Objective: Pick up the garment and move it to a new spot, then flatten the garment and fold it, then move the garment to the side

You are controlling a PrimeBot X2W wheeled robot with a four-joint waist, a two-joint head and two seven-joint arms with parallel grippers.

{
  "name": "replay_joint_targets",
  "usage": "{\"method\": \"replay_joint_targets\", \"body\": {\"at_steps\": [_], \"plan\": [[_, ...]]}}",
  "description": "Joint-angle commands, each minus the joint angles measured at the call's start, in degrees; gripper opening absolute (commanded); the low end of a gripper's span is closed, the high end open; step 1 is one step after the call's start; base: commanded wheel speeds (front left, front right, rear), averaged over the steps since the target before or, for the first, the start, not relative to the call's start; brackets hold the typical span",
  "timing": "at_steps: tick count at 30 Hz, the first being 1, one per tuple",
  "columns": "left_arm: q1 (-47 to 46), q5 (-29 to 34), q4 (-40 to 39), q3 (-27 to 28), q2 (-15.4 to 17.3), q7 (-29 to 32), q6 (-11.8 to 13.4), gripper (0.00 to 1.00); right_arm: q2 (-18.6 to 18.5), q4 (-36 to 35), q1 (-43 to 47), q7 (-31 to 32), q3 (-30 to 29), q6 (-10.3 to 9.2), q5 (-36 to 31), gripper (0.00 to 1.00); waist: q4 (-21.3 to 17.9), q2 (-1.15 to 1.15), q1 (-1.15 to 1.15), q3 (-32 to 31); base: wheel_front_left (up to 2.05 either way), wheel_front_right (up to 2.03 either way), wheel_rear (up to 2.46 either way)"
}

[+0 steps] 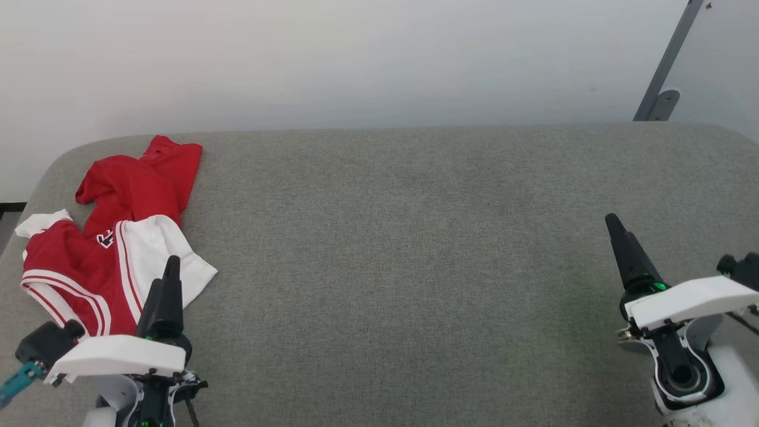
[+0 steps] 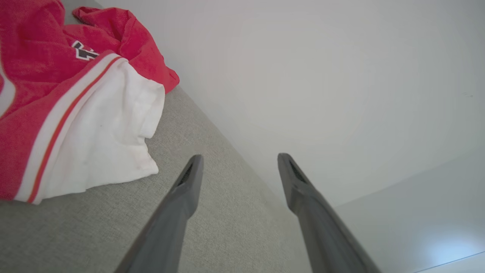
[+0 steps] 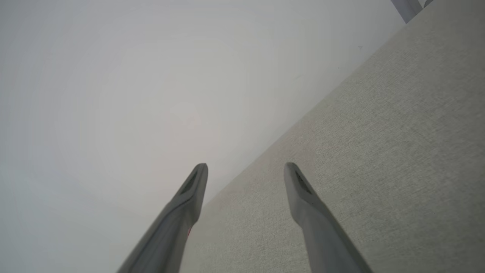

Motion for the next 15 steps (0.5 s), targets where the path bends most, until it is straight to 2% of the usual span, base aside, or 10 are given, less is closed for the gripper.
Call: {"method": "replay_joint_targets", "body": {"at_steps": [1, 15], "plan": [[-2.16, 2.14, -0.67, -0.03, 0.54, -0.59, 0.09, 1.0, -0.95, -0.4, -2.27, -0.55, 0.51, 0.2, -1.75, 1.0, 0.0, 0.0, 0.0, -0.01, 0.0, 0.0, 0.0], [-2.56, 20.32, 0.01, -3.09, 3.42, -3.48, 1.58, 1.0, -3.66, 4.46, -5.37, -3.53, 1.4, 0.22, -18.02, 1.0, -0.18, 0.0, 0.0, -0.2, 0.0, 0.0, 0.0]]}}
